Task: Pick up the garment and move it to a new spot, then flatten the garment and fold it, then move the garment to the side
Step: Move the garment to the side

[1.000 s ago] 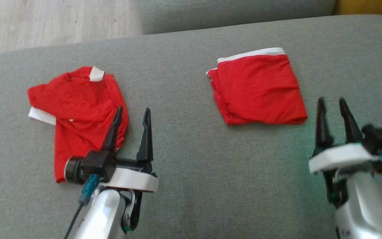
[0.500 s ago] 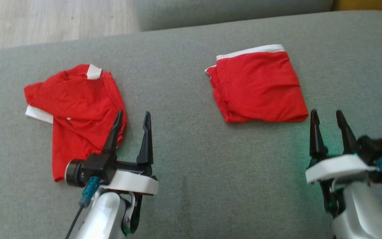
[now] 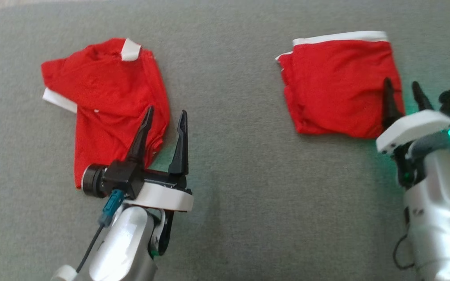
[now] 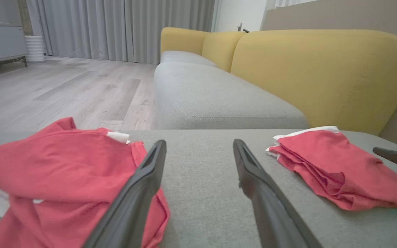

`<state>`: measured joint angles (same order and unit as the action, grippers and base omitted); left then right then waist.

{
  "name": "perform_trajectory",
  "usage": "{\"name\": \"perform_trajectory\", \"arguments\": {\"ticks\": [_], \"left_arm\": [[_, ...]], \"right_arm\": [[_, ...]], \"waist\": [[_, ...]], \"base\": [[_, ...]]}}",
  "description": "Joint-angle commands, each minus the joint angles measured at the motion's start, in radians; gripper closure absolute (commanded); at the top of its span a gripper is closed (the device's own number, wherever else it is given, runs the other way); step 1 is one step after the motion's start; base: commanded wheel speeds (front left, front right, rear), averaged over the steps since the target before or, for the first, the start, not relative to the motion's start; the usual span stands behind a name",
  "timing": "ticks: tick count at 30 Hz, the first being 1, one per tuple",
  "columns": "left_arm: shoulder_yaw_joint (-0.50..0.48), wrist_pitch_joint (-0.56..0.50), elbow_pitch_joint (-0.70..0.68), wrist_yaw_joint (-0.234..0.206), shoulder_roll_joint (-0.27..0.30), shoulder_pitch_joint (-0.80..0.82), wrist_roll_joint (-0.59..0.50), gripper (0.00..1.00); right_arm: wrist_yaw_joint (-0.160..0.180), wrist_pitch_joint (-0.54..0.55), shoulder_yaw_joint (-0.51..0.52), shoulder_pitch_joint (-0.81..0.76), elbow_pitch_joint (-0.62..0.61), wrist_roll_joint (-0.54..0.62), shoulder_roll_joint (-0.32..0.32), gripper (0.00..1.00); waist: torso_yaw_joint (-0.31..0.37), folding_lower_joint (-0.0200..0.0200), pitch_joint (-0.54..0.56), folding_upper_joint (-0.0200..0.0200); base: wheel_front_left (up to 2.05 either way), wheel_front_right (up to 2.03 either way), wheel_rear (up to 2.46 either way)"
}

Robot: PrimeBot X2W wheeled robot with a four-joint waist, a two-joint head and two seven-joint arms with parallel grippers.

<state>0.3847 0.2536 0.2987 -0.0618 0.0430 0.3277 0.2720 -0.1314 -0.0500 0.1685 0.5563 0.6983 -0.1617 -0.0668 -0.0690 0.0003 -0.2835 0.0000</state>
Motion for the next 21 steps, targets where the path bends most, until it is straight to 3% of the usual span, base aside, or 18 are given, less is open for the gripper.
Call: {"name": "perform_trajectory", "arguments": {"ticks": [1,5,9,10,16,21], "left_arm": [[-0.026,0.008,-0.028,-0.004,0.007,0.031,-0.002,0.00],[-0.021,0.008,-0.025,0.000,0.007,0.039,-0.003,0.00],[-0.012,0.008,-0.023,-0.005,0.007,0.045,0.004,0.00],[-0.012,0.008,-0.023,-0.006,0.007,0.047,0.005,0.00],[-0.019,0.008,-0.021,-0.015,0.007,0.038,0.009,0.00],[-0.032,0.008,-0.022,-0.015,0.007,0.025,0.008,0.00]], "right_arm": [[0.001,0.010,-0.006,0.046,0.000,0.006,-0.012,0.00],[0.001,0.049,0.020,0.134,0.145,0.015,-0.025,0.00],[0.001,0.118,-0.028,0.161,0.256,-0.005,-0.032,0.00],[0.001,0.126,-0.047,0.164,0.273,-0.010,-0.038,1.00],[0.001,0.081,-0.191,0.167,0.296,-0.014,-0.097,1.00],[0.001,0.059,-0.307,0.161,0.283,-0.009,-0.192,1.00]], "waist": [[-0.020,-0.0003,-0.022,0.0000],[-0.038,-0.0003,-0.034,0.0000],[-0.047,-0.0003,-0.030,0.0000],[-0.049,-0.0003,-0.028,0.0000],[-0.034,-0.0003,0.003,0.0000],[-0.003,-0.0003,0.028,0.0000]], "base": [[0.00,0.00,0.00],[0.00,0.00,0.00],[0.00,0.00,0.00],[0.00,0.00,0.00],[0.00,0.00,0.00],[0.00,0.00,0.00]]}}
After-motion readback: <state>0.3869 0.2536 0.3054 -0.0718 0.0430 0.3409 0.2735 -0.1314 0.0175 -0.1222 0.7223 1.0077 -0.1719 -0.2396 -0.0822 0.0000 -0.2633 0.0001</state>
